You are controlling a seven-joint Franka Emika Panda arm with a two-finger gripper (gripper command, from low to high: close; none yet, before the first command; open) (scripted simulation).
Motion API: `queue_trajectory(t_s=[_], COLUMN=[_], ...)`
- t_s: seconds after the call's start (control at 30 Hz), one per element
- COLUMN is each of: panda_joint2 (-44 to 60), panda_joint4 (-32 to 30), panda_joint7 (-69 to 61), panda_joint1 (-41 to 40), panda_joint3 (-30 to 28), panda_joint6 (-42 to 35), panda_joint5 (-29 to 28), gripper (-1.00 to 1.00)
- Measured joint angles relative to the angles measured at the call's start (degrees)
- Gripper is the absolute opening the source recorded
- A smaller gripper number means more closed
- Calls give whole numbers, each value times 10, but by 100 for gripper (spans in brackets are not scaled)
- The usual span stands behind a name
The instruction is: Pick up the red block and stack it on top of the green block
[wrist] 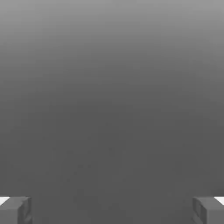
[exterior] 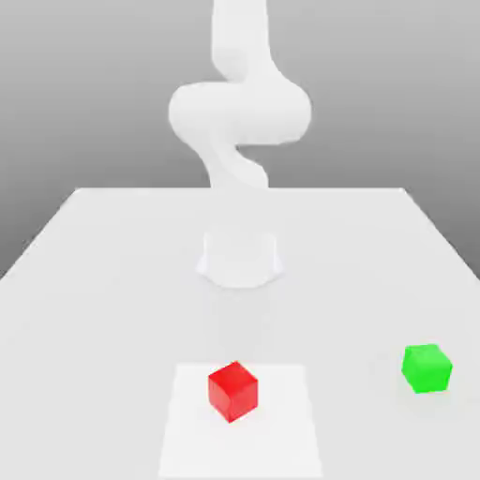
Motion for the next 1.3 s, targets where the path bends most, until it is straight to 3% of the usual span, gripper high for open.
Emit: queue_trajectory(t_s=[0.73, 1.3], panda_joint2=[206, 365], panda_joint4=[-114, -202], panda_joint7=[-576, -1016], panda_joint1=[221, 328], panda_joint3=[-224, -325], panda_joint6=[116, 204], panda_joint5=[44, 76], gripper=[0, 0])
